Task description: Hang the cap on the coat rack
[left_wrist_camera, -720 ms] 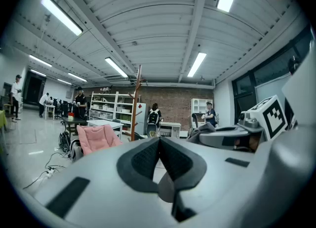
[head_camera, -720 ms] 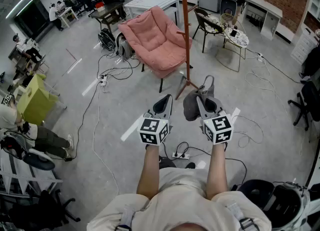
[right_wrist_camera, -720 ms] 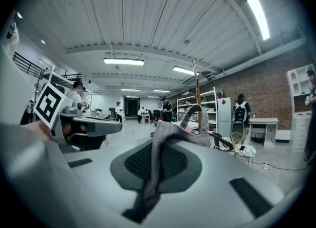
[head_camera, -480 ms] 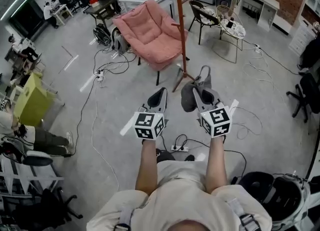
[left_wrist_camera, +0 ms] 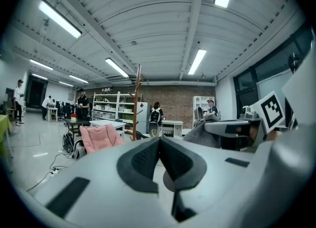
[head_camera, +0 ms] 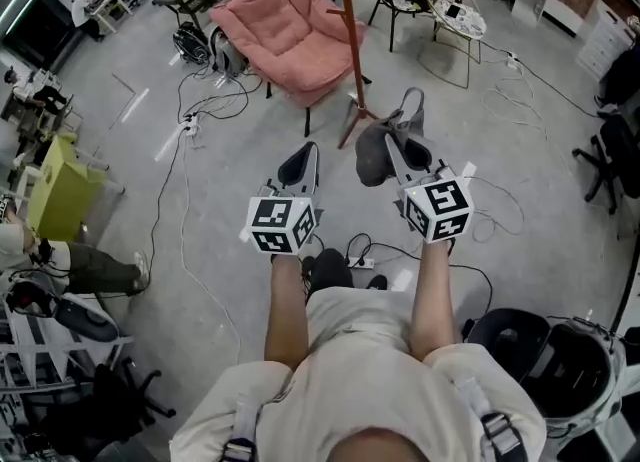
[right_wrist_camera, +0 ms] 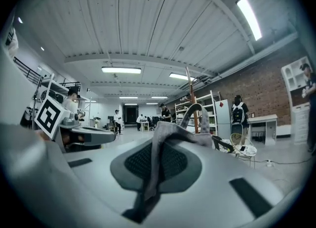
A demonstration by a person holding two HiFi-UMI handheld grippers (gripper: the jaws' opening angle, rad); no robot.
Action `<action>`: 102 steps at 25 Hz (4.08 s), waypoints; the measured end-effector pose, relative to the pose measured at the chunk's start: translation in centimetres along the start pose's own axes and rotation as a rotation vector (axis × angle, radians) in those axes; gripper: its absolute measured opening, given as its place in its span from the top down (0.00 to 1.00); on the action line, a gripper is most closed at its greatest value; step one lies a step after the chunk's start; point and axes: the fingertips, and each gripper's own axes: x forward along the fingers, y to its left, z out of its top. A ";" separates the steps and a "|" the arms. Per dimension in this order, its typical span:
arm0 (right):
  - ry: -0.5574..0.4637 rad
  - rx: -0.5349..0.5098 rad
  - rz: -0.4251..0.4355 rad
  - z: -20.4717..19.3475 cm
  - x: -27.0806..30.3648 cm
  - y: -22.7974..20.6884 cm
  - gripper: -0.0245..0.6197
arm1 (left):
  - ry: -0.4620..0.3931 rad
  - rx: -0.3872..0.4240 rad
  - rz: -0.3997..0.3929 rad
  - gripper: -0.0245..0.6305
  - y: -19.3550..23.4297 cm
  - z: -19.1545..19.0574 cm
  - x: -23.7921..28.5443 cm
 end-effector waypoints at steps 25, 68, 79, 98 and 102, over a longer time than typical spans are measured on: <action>0.073 0.000 -0.017 -1.9 6.5 -8.1 0.95 | 0.004 -0.054 -0.070 0.95 2.8 0.3 11.9; -0.008 -0.090 0.084 7.8 35.6 -13.5 0.95 | -0.064 -0.151 -0.293 0.95 14.3 8.2 34.0; -0.024 -0.095 0.192 10.6 36.0 -16.1 0.95 | -0.099 -0.126 -0.215 0.95 13.1 11.6 36.5; -0.124 -0.042 0.255 16.4 37.6 -18.7 0.95 | -0.122 0.041 -0.198 0.95 13.0 16.5 40.1; -0.132 -0.081 0.261 18.1 38.3 -19.4 0.95 | -0.141 0.078 -0.192 0.95 13.1 18.2 41.2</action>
